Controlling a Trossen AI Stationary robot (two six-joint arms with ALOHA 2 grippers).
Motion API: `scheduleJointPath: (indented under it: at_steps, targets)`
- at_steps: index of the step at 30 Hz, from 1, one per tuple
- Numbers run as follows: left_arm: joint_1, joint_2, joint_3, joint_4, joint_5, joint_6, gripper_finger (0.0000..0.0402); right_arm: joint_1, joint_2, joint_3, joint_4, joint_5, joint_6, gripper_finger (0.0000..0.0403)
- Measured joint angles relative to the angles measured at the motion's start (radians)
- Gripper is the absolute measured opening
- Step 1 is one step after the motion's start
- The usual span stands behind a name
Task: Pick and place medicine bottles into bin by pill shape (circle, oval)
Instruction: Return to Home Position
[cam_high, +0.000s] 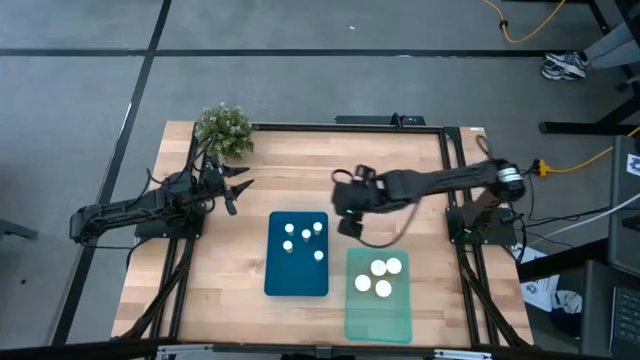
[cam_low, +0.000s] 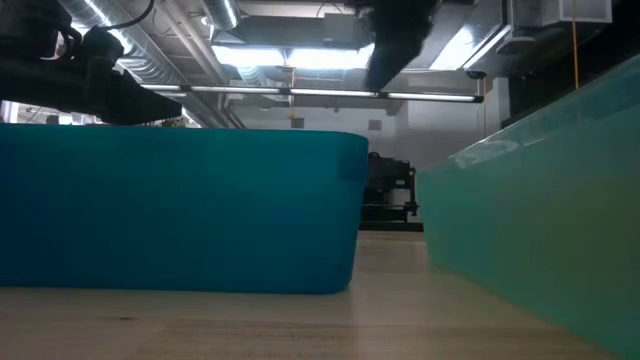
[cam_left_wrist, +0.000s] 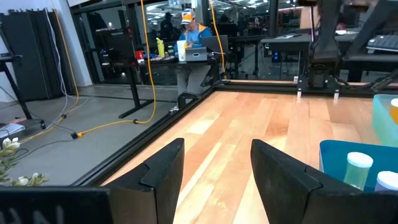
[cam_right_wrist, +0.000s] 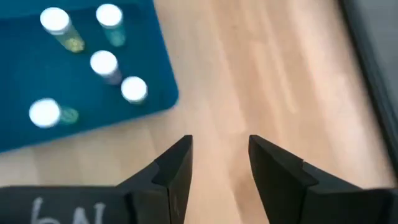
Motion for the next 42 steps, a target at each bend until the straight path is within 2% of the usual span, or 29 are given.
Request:
scheduleJointPath:
  at_steps: [5, 10, 13, 15, 19, 21, 23, 31, 33, 39, 42]
  targets:
    - [0.0, 0.0, 0.0, 0.0, 0.0, 0.0, 0.0177, 0.075, -0.215, -0.203, 0.064, 0.142, 0.093, 0.0158]
    - [0.0, 0.0, 0.0, 0.0, 0.0, 0.0, 0.0177, 0.132, -0.502, -0.504, 0.275, 0.171, 0.171, 0.0159]
    - [0.0, 0.0, 0.0, 0.0, 0.0, 0.0, 0.0177, 0.152, -0.672, -0.7, 0.512, 0.168, 0.168, 0.0159]
    - [0.0, 0.0, 0.0, 0.0, 0.0, 0.0, 0.0177, 0.16, -0.769, -0.832, 0.724, 0.165, 0.106, 0.0159]
    - [0.0, 0.0, 0.0, 0.0, 0.0, 0.0, 0.0177, 0.156, -0.904, -1.084, 1.186, 0.054, -0.089, 0.0159]
    - [0.0, 0.0, 0.0, 0.0, 0.0, 0.0, 0.0177, 0.14, -0.946, -1.186, 1.331, 0.007, -0.15, 0.0159]
    - [0.0, 0.0, 0.0, 0.0, 0.0, 0.0, 0.0177, 0.121, -0.982, -1.268, 1.414, 0.004, -0.17, 0.0159]
    - [0.0, 0.0, 0.0, 0.0, 0.0, 0.0, 0.0177, -0.002, -1.073, -1.436, 1.487, 0.002, -0.144, 0.0159]
    - [0.0, 0.0, 0.0, 0.0, 0.0, 0.0, 0.0177, -0.034, -1.076, -1.456, 1.485, -0.006, -0.134, 0.0159]
    - [0.0, 0.0, 0.0, 0.0, 0.0, 0.0, 0.0177, -0.107, -1.084, -1.48, 1.478, -0.122, -0.198, 0.0159]
    - [0.0, 0.0, 0.0, 0.0, 0.0, 0.0, 0.0177, -0.119, -1.125, -1.48, 1.438, -0.127, -0.232, 0.0159]
